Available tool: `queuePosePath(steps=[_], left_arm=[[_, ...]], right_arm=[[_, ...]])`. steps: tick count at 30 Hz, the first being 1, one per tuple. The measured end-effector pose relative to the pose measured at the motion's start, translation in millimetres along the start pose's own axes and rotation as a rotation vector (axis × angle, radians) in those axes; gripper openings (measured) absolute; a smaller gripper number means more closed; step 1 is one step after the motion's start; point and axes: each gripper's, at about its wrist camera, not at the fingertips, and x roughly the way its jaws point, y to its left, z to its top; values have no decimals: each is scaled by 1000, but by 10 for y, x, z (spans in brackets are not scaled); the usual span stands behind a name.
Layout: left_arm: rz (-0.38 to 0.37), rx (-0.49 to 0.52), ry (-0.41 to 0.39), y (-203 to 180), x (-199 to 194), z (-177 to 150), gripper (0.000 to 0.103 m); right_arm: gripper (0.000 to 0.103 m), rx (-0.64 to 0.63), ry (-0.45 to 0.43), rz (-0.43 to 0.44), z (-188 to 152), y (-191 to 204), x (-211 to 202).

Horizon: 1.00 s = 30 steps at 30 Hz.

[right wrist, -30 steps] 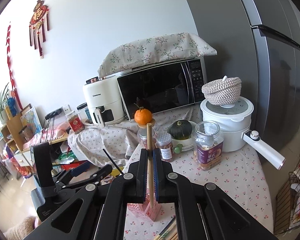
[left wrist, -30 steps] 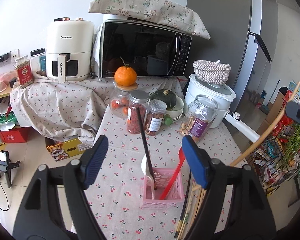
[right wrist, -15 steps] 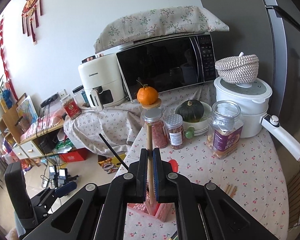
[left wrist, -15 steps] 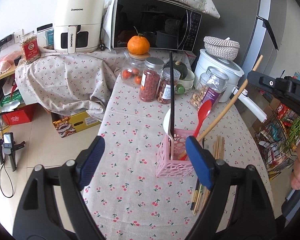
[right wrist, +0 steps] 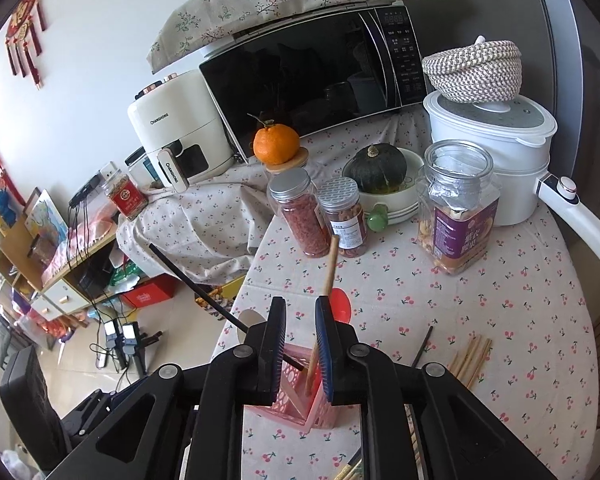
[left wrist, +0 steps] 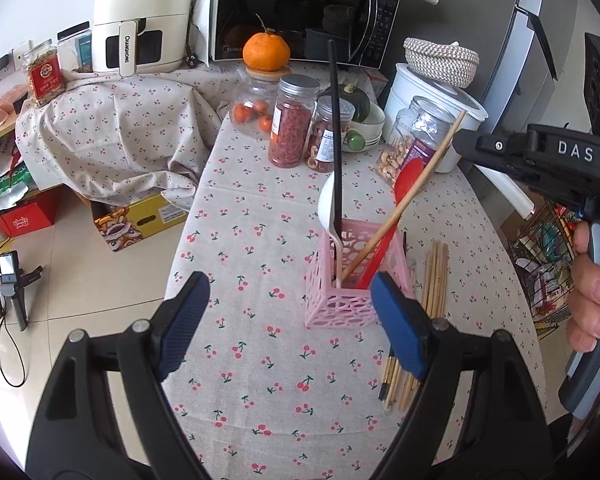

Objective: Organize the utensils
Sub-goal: 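Move the right tool back over the wooden chopsticks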

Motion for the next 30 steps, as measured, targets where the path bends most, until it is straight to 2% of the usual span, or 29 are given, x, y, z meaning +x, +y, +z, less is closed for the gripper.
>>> queuePosePath(steps=[5, 7, 16, 19, 23, 26, 30], left_arm=[[-20, 4, 31, -54, 51, -32, 83], [-26, 7, 48, -90, 80, -55, 83], [-68, 72, 128, -347, 207, -181, 84], [-81, 83, 165, -424, 278, -239, 85], [-89, 122, 207, -531, 362, -301, 85], [-103, 141, 225, -593, 385, -305, 85], [-97, 188, 240, -702, 378, -295, 85]], right_arm=[[46, -5, -21, 11, -21, -88, -219], [48, -8, -16, 4, -53, -157, -289], [67, 34, 41, -76, -355, -655, -412], [69, 63, 70, -114, -504, -867, -331], [69, 49, 151, -218, -723, -1102, -74], [69, 82, 243, -245, -847, -1286, 167], [69, 122, 311, -280, -926, -1473, 425]])
